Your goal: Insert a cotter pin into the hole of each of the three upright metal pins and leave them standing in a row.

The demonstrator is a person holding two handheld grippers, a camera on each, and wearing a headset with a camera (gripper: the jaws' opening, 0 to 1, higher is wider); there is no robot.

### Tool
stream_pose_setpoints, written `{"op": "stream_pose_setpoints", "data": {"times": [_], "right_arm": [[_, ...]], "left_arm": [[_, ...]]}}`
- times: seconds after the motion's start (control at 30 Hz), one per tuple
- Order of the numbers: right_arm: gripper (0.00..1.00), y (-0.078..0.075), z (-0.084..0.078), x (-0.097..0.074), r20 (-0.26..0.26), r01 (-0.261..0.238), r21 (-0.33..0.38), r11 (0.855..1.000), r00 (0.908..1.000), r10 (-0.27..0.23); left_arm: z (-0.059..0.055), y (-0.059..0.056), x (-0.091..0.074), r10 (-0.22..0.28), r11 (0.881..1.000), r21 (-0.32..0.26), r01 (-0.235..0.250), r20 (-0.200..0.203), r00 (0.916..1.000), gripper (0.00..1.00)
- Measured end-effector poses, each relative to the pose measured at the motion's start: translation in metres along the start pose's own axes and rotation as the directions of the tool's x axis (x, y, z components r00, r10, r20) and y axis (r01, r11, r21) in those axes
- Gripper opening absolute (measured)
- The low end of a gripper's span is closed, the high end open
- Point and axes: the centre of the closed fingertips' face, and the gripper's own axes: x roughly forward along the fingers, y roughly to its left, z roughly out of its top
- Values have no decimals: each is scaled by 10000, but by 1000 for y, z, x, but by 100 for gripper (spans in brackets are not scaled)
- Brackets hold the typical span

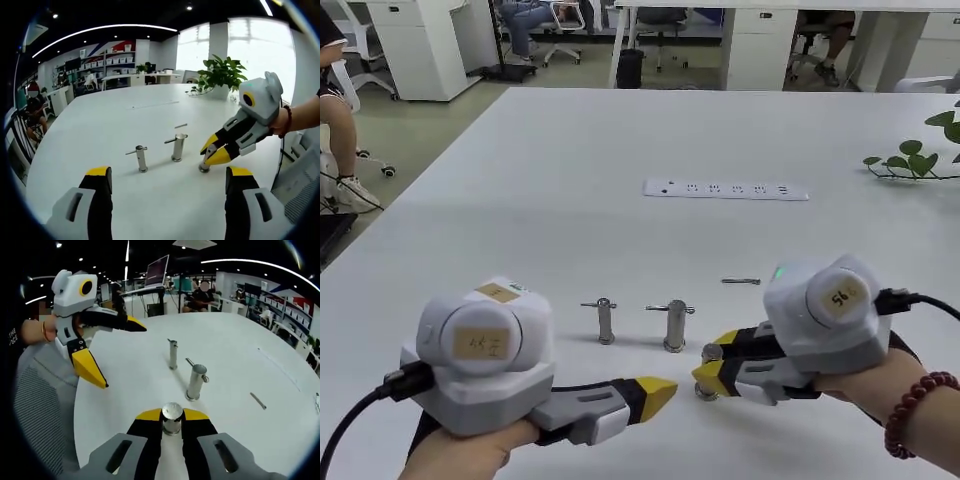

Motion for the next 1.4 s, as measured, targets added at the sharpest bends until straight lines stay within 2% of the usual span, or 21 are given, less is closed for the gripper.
{"op": "stream_pose_setpoints", "data": {"times": [0.13,0.4,0.53,0.63,0.73,1.13,1.4], "right_arm": [[9,0,0,0,82,42,190,9998,10000,-44],[18,3,-1,-3,138,21,362,9993,9999,-26],[21,5,-3,-9,165,-58,471,9989,9999,50],[25,6,-3,-15,297,-169,931,9955,9995,142],[26,5,-3,-21,437,-201,1088,9939,9989,154],[33,-5,-4,-40,670,-194,1614,9867,9977,87],[31,-20,-1,-50,813,-42,1840,9829,9966,-109]], "left_arm": [[0,1,0,17,10000,5,-17,-2,10000,94],[-1,-1,0,-16,10000,10,16,-63,10000,94],[-1,1,0,78,10000,-47,-78,-48,10000,94],[-1,1,0,84,10000,-44,-84,0,10000,94],[1,1,0,88,9999,-82,-87,103,9999,94],[5,0,0,55,9998,-184,-49,338,9994,94],[4,1,0,86,9998,-207,-80,328,9994,94]]}}
